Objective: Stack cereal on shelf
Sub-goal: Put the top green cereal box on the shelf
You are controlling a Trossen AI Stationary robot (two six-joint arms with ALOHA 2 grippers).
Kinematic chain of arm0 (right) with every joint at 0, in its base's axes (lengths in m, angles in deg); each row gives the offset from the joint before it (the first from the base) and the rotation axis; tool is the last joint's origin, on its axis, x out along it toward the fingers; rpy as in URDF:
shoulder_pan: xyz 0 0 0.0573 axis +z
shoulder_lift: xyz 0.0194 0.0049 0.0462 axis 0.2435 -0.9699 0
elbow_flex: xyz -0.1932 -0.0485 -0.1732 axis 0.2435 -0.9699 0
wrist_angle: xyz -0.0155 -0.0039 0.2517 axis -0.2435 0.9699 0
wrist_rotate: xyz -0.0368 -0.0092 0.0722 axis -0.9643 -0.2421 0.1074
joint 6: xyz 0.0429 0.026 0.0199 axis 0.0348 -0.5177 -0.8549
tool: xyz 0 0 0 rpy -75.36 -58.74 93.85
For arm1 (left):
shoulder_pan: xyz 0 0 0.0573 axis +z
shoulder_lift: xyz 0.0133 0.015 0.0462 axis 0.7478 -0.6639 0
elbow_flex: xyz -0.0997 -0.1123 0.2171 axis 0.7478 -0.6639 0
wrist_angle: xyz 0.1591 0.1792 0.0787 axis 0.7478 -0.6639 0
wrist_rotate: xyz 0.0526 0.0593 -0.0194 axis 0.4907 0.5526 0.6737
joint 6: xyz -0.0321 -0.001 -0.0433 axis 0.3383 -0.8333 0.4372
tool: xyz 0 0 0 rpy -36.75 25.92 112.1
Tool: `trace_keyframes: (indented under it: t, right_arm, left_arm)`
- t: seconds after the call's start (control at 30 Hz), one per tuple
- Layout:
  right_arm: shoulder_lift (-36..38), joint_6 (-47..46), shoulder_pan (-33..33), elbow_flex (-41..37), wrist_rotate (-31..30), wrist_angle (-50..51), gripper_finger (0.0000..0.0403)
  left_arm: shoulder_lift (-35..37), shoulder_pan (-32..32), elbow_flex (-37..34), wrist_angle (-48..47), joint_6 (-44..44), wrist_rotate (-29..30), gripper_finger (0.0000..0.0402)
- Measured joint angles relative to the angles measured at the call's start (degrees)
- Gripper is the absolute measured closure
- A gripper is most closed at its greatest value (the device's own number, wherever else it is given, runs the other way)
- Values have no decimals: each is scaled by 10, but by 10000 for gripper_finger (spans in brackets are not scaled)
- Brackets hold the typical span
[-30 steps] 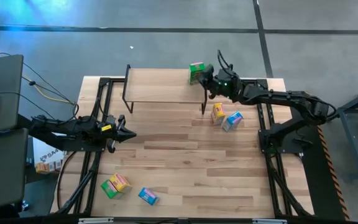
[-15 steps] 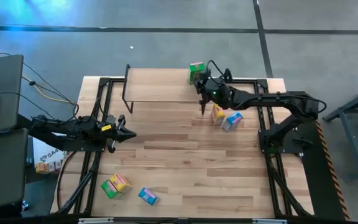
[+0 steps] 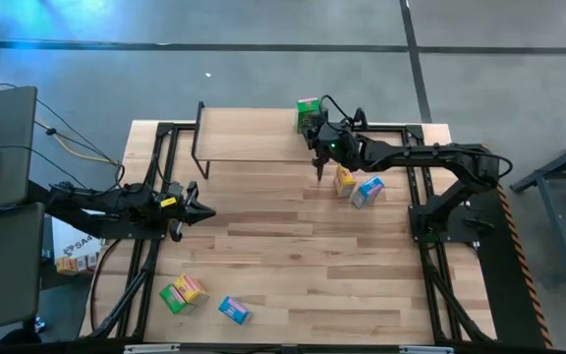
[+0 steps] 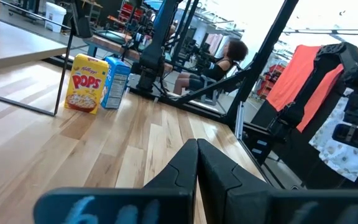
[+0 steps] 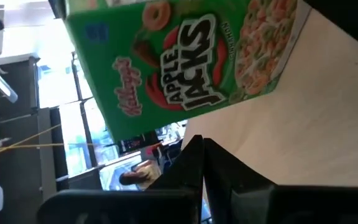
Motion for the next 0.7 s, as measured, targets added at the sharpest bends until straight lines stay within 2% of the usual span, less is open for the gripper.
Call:
trace_keyframes:
  t: [0.27, 0.4, 0.7]
  right_arm:
    - [0, 8, -2, 31, -8, 1, 403]
    - [0, 52, -5, 46, 4, 9, 403]
    - [0, 47, -4, 47, -4, 48, 403]
  left_arm:
    - [0, 0, 0, 0, 0, 0, 401]
    - [0, 0, 0, 0, 0, 0, 401]
    - [0, 0, 0, 0, 0, 0, 401]
